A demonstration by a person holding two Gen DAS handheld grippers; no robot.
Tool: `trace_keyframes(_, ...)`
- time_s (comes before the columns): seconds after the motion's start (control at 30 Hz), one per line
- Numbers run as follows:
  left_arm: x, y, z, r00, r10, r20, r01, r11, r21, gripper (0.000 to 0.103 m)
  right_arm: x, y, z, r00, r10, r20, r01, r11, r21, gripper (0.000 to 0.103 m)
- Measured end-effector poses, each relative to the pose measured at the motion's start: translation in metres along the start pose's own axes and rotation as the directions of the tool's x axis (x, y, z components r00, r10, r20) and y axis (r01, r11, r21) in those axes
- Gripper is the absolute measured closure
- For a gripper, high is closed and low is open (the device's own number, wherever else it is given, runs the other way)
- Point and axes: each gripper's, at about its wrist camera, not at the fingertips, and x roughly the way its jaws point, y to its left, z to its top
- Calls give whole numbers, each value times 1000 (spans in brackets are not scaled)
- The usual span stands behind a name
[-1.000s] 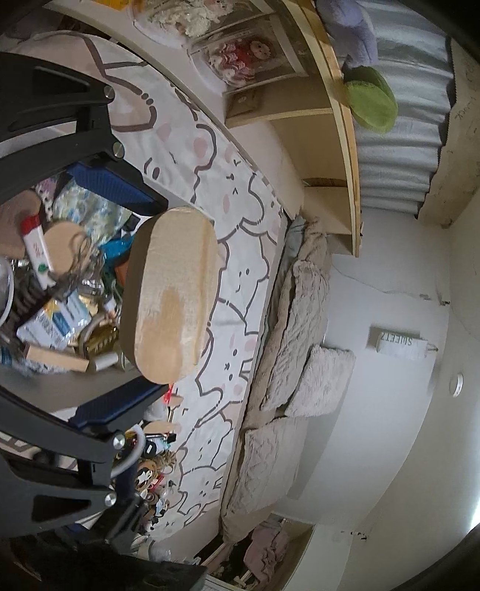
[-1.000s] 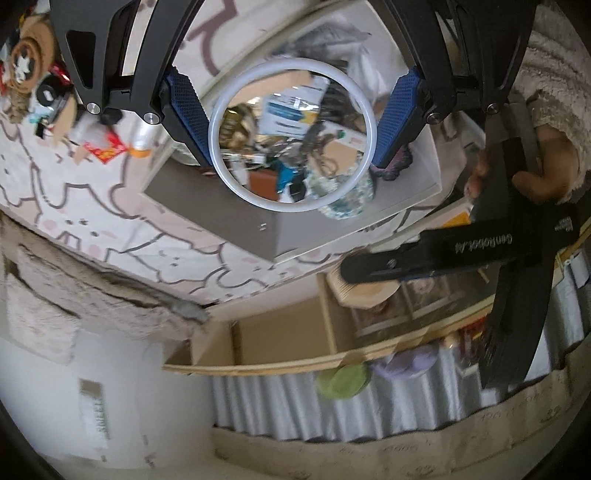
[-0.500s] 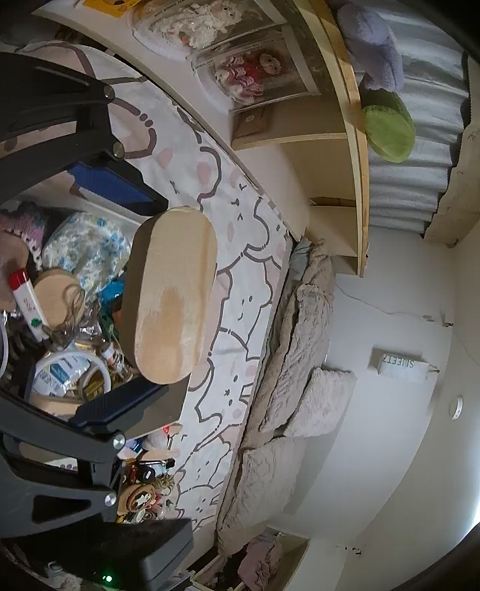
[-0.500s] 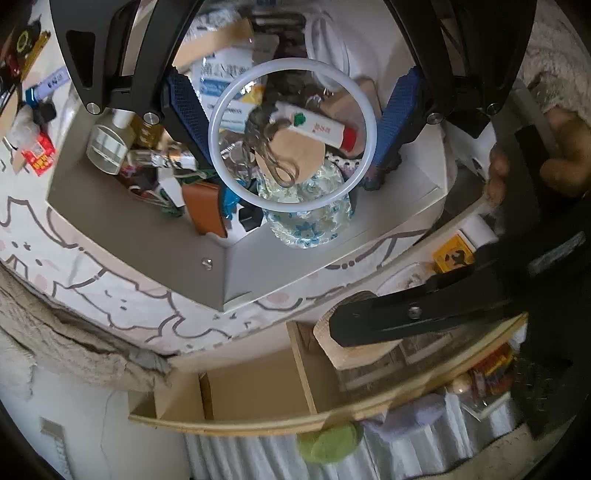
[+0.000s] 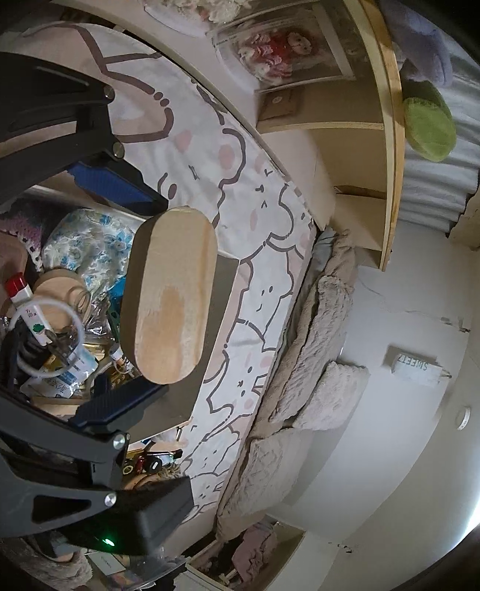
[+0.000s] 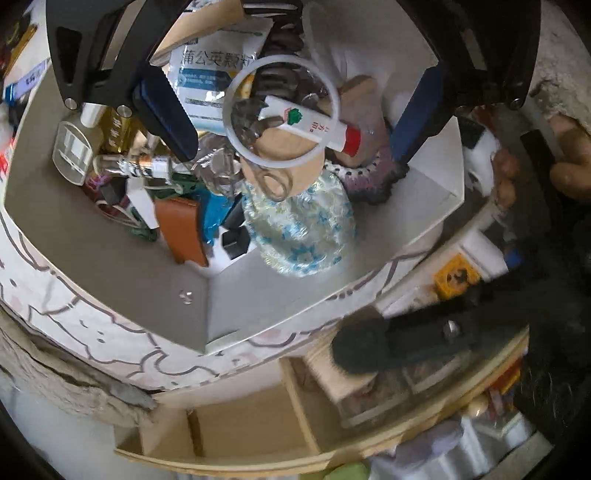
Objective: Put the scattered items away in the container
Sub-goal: 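Lower the white ring into the shoe box and open the right tool, then lower the wooden oval block into the box and open the left tool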
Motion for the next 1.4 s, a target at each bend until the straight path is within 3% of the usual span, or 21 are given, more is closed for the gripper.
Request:
trace_keyframes(0.27, 8, -10, 9, 998, -25, -53, 25, 1000, 7, 15, -36, -13, -33, 998, -44, 42, 42, 999, 28, 0)
trace_keyframes(0.63, 49, -35, 31, 984, -65, -165, 54, 996, -68, 15, -99, -17, -66, 988, -18, 150, 6, 997, 79, 0)
trace_keyframes(0.87, 87, -48, 36, 974, -12, -225, 0, 999, -52, 15, -124, -20, -74, 982, -12, 190, -3, 997, 80, 0)
trace_keyframes(1.17, 145, -39, 35, 928, 80, -363, -82, 997, 9, 15, -133, -26, -80, 977, 4, 211, -24, 995, 94, 0)
trace_keyframes(1.2, 150, -38, 33, 923, 95, -374, -95, 995, 18, 16, -132, -28, -81, 977, 5, 211, -26, 995, 97, 0)
trace_keyframes(1.27, 158, -34, 32, 915, 104, -390, -104, 994, 21, 28, -132, -30, -81, 978, 6, 210, -28, 994, 102, 0)
trace_keyframes(1.4, 171, -32, 31, 900, 139, -413, -129, 990, 51, 29, -130, -34, -83, 979, 5, 204, -28, 994, 109, 0)
